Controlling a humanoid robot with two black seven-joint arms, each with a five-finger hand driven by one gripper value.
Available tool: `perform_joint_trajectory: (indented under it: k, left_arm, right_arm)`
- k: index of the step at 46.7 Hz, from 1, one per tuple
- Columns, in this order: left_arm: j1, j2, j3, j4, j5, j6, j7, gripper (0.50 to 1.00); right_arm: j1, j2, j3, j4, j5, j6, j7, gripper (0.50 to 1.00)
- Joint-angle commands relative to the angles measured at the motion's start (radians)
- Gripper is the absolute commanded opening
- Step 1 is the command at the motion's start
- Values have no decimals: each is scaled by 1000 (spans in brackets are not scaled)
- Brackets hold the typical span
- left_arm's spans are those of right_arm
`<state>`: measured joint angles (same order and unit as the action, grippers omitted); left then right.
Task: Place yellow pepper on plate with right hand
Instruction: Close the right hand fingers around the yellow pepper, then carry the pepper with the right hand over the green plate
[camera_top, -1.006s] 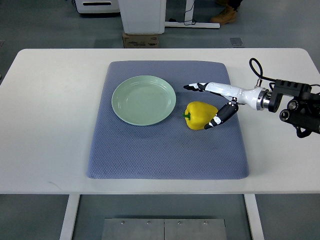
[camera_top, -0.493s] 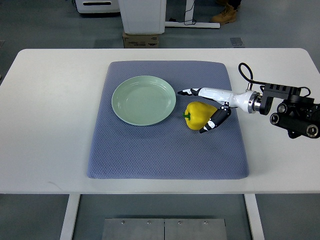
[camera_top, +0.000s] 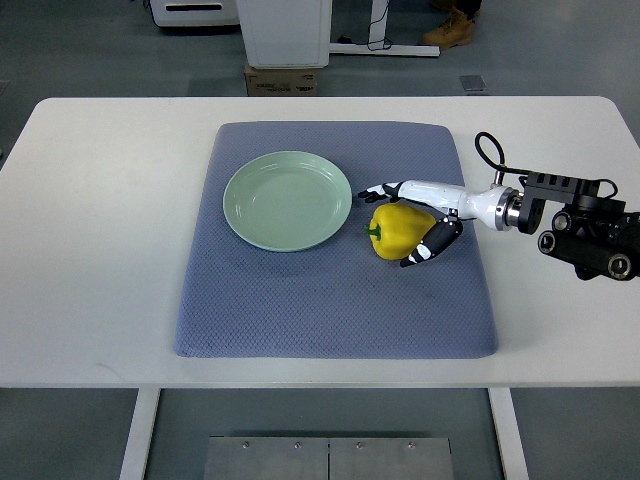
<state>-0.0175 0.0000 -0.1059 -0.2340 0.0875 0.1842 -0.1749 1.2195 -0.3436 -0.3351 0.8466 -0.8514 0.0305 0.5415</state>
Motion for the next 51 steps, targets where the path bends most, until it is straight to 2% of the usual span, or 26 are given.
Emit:
perform_joint_trajectory:
  k: [1, 10, 17, 19, 25, 45, 51]
  left_arm:
    - [1, 0, 0, -1, 1, 0, 0, 1000]
    - [1, 0, 0, -1, 0, 0, 0, 1000]
    - [-1, 0, 0, -1, 0, 0, 0, 1000]
    - [1, 0, 0, 1, 0, 0, 0, 1000]
    - [-1, 0, 0, -1, 1, 0, 0, 1000]
    - [1, 0, 0, -1, 1, 0, 0, 1000]
    - [1, 0, 0, 1, 1, 0, 0, 1000]
  right_arm:
    - [0, 0, -5, -3, 0, 0, 1, 874]
    - [-8, -2, -18, -24, 0, 0, 6, 836]
    - [-9, -2, -16, -27, 0, 0, 6, 742]
    - [-9, -2, -18, -29, 0, 0, 6, 701]
    - [-5, -3, -15, -29, 2, 2, 6, 500]
    - [17, 0, 140, -46, 17, -4, -9, 500]
    - [51, 41, 149, -47, 17, -4, -49, 500]
